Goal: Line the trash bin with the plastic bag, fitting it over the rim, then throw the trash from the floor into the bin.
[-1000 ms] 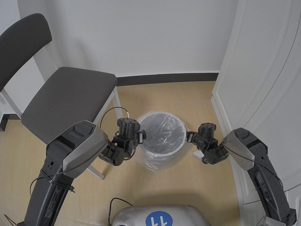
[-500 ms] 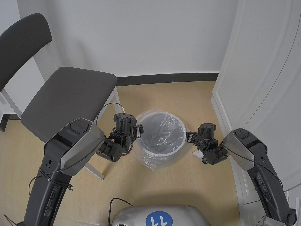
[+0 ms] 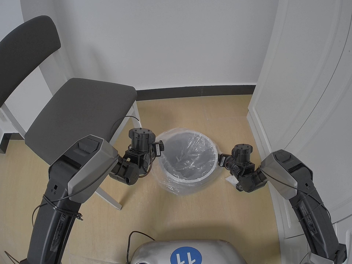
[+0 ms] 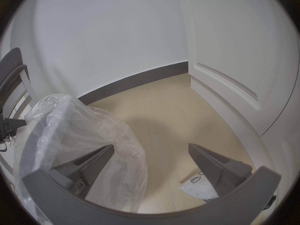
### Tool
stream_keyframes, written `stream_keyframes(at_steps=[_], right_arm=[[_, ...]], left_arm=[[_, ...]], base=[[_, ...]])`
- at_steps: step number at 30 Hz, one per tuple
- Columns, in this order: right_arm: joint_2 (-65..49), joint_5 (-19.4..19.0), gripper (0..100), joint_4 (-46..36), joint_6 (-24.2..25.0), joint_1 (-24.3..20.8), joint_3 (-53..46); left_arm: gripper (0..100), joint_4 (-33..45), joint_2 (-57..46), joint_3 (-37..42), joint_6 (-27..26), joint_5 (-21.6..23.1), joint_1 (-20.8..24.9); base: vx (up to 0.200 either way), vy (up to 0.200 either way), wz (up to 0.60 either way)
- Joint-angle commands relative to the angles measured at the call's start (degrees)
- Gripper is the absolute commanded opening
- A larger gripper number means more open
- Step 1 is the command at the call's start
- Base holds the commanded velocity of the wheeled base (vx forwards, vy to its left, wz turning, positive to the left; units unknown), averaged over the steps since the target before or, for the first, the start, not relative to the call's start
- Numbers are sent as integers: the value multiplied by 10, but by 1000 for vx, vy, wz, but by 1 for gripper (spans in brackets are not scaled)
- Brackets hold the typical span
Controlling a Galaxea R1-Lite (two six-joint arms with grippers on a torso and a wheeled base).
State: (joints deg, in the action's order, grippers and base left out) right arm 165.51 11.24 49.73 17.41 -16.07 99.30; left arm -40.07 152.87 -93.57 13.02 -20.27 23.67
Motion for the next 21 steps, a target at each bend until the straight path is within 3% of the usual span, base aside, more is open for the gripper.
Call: stream_keyframes(at_steps=[1, 13, 21], right_arm=[[0, 0, 100, 0, 0, 0, -1], [0, 0, 100, 0, 0, 0, -1], [0, 0, 100, 0, 1, 0, 0]], left_arm=[[100, 2, 3, -1, 0, 0, -1], [100, 17, 39, -37, 0, 0, -13], [100, 93, 51, -71, 43, 1, -15]], base=[[0, 0, 0], [0, 0, 0], [0, 0, 0]])
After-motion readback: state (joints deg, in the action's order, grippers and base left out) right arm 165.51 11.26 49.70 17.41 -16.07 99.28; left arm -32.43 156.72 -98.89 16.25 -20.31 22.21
